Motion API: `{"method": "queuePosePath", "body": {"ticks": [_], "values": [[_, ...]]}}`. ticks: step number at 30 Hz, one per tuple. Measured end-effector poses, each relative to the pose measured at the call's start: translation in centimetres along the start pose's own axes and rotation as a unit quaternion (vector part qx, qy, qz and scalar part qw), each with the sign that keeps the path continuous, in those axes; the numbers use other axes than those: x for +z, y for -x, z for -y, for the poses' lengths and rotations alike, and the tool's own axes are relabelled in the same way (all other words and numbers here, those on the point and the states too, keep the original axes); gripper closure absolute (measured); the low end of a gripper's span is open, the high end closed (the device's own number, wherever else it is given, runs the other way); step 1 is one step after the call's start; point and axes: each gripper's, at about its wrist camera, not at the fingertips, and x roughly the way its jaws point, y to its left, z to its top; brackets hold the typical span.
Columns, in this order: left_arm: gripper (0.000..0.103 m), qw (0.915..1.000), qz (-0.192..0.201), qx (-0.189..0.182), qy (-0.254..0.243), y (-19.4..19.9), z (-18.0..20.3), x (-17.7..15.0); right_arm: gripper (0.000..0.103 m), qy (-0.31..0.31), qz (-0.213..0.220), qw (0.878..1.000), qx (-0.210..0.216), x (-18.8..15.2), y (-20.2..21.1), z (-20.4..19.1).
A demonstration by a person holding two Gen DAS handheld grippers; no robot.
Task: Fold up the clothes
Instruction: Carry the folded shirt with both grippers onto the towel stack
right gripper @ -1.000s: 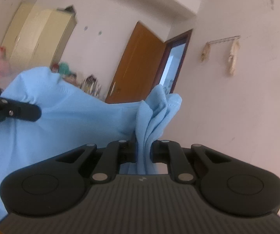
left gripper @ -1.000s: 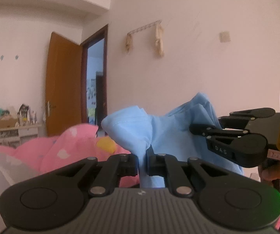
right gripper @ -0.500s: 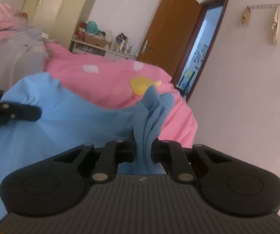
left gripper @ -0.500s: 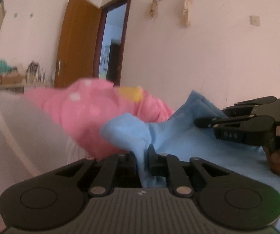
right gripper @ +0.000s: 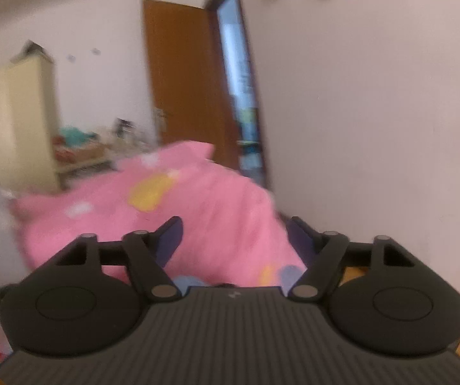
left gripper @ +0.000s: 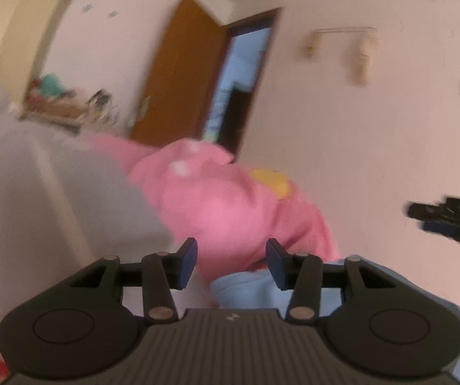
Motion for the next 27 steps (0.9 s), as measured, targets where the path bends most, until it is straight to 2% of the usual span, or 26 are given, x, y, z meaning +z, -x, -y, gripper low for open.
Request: {"method": "queuePosePath", "body": {"ticks": [2,4,7,9,11,15,16,18,21,24,27], "values": [[0.056,0.9995,-0.011,-0.024,-0.020,-0.1,1.1,-0.2,0.065,-0.001,-0.023,0.999,0.043,0.0,-0.2,-0.7],[0.056,0.9986,-0.027,-0.035,-0.029,-0.6,1.8,-0.5,0.069,-0.005,-0.081,0.993,0.083,-0.3,-1.6,-1.7],[0.057,0.9978,-0.048,-0.027,-0.037,-1.7,2.1,-0.8,0.069,-0.027,-0.164,0.983,0.083,-1.7,-4.3,-2.8],[0.057,0.9972,-0.066,-0.017,-0.029,-3.1,1.8,-1.0,0.069,-0.059,-0.189,0.979,0.043,-2.4,-4.5,-1.8],[0.057,0.9970,-0.076,-0.006,-0.011,-4.1,1.2,-1.0,0.069,-0.094,-0.181,0.979,0.008,-2.4,-3.7,0.2],[0.054,0.9957,-0.087,0.013,0.027,-5.7,-0.2,-1.1,0.068,-0.116,-0.148,0.975,-0.118,-2.1,-0.9,5.1],[0.052,0.9955,-0.088,0.016,0.030,-6.2,0.0,-1.3,0.069,-0.125,-0.136,0.975,-0.122,-2.2,0.1,5.9],[0.050,0.9960,-0.085,0.021,0.021,-6.0,0.1,-1.6,0.072,-0.127,-0.111,0.983,-0.073,-2.5,3.1,6.1],[0.049,0.9959,-0.084,0.033,0.014,-6.2,0.0,-1.5,0.072,-0.084,-0.086,0.992,0.042,-4.6,8.8,4.5],[0.050,0.9957,-0.081,0.044,0.015,-6.3,0.0,-1.2,0.072,-0.024,-0.087,0.995,0.038,-7.5,13.3,4.0],[0.050,0.9955,-0.074,0.059,0.001,-6.2,0.2,-1.0,0.074,-0.020,-0.088,0.995,-0.029,-9.7,16.1,5.5]]}}
